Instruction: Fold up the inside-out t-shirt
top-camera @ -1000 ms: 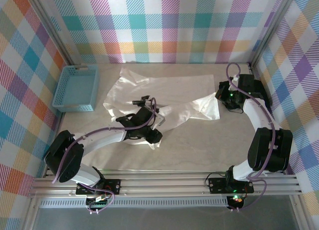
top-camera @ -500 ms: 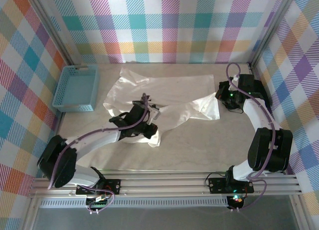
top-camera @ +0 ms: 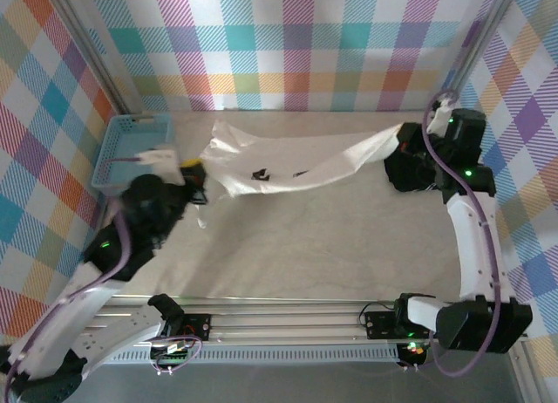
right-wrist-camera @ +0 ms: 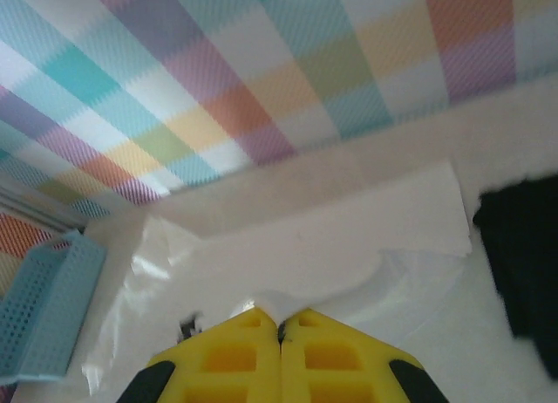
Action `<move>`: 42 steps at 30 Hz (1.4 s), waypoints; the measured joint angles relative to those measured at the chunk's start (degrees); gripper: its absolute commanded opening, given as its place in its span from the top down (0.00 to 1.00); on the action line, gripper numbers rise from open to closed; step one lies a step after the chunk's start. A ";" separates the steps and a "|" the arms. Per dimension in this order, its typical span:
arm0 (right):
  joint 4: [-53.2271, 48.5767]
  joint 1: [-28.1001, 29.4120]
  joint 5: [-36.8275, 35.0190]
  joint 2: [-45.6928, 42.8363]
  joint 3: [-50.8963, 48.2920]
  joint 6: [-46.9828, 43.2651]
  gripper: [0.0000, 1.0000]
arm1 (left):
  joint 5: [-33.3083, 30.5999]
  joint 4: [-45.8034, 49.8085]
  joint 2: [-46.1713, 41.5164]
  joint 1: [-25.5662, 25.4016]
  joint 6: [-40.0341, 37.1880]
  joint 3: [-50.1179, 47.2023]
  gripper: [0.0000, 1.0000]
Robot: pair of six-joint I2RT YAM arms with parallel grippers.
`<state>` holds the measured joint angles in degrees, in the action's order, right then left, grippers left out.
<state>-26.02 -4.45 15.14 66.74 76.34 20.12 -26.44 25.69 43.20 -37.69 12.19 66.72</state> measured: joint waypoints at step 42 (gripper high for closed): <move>-10.19 -0.07 -1.03 -4.46 20.65 -4.98 1.00 | 8.02 18.38 17.57 23.58 -9.81 43.41 1.00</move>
<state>-36.21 -4.51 14.11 62.28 96.99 15.14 -18.41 44.07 60.77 -14.11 2.37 110.13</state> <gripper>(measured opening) 0.041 0.048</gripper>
